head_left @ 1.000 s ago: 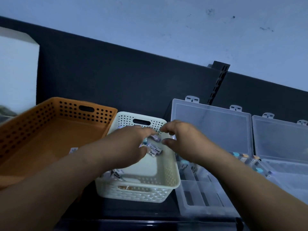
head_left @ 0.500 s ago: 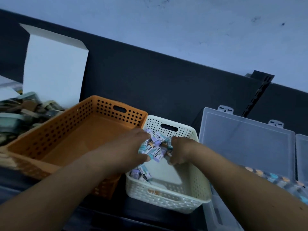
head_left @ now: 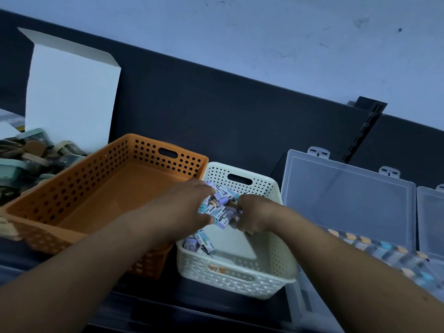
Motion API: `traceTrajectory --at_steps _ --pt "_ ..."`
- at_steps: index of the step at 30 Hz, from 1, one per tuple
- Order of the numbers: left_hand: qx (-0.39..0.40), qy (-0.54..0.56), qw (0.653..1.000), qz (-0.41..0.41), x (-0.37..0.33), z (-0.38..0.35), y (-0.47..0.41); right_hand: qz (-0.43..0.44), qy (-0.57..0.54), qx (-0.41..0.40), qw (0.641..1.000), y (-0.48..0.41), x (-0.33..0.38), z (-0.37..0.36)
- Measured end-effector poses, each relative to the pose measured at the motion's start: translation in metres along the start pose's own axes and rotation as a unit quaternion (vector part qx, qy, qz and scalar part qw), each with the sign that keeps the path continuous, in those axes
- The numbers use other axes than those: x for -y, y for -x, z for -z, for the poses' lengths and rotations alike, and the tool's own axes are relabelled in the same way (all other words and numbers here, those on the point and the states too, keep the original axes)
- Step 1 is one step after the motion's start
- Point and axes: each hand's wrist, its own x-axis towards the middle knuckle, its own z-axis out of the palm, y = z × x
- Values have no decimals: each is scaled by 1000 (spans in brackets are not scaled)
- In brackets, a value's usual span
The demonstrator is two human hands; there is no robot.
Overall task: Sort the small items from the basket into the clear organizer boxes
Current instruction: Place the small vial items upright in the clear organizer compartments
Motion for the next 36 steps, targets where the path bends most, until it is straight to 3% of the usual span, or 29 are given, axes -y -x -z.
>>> traceTrajectory --at_steps 2,3,6,9,17,24,27,31,36 --pt "-29 -31 999 -6 -5 3 1 5 -24 -21 999 7 -6 7" --pt "-45 -33 998 -8 -9 4 1 12 -97 -32 995 11 -10 11" --pt "-82 22 996 1 -27 5 0 46 -373 -24 926 31 -17 23" --pt "-92 156 983 29 -52 1 -5 106 -473 -24 874 56 -25 29" --pt "-129 279 951 5 -123 -16 -17 143 -536 -103 826 121 -83 26" --pt "-107 305 945 -48 -196 -35 -24 93 -550 -193 807 174 -167 27" --pt "-80 279 955 -55 -216 -49 -29 71 -541 -211 811 188 -198 21" --pt "-60 218 972 -62 -234 -67 -33 59 -473 -243 845 199 -231 6" --pt "-50 154 986 -45 -242 -70 -23 93 -471 -221 849 201 -241 -11"
